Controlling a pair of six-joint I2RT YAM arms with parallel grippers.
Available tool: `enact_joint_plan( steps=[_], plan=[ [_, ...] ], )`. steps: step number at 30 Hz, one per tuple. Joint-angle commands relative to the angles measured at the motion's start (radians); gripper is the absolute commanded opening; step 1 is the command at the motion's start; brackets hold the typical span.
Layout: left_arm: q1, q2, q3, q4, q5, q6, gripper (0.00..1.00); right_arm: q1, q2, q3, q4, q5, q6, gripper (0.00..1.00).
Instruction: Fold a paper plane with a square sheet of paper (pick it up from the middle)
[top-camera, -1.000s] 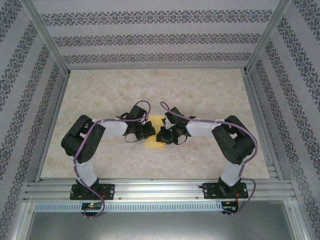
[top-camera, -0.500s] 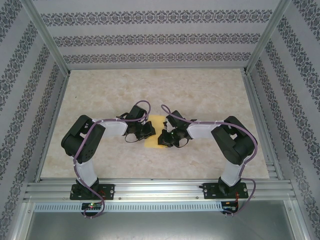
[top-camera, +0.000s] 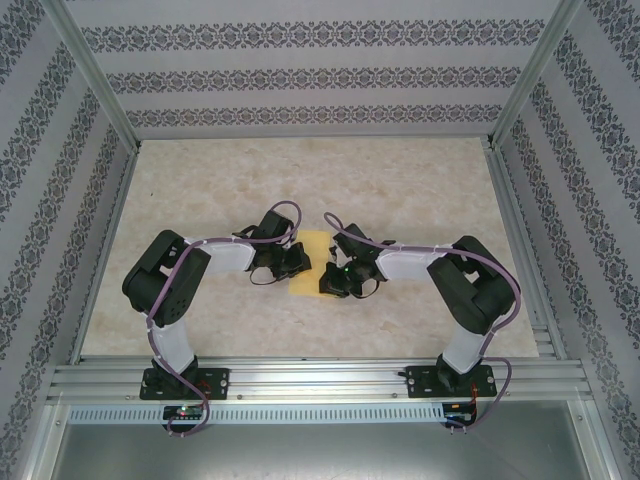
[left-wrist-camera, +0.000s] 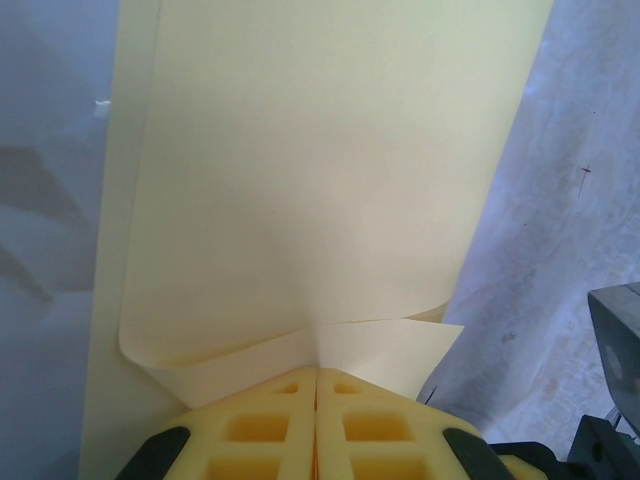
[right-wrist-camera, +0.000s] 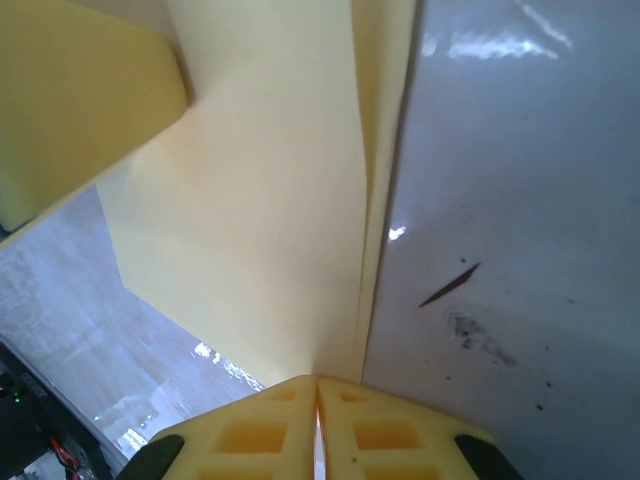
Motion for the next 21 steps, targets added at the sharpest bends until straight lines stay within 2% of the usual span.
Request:
enact_joint_plan(
  steps=[1, 10, 15, 21],
  plan=[
    [-0.012, 0.04, -0.015, -0.037, -0.016, 0.025, 0.08, 0.028, 0.057, -0.032, -0.057, 0.079, -0.009, 0.1],
    [-0.012, 0.039, -0.013, -0.039, -0.016, 0.026, 0.08, 0.026, -0.063, 0.034, -0.113, 0.098, -0.026, 0.1],
    [-0.013, 0.037, -0.011, -0.039, -0.016, 0.024, 0.08, -0.001, -0.158, 0.072, -0.068, 0.097, -0.008, 0.11],
    [-0.013, 0.038, -0.006, -0.036, -0.014, 0.021, 0.08, 0.003, -0.115, 0.094, 0.0, 0.056, 0.021, 0.11]
  ],
)
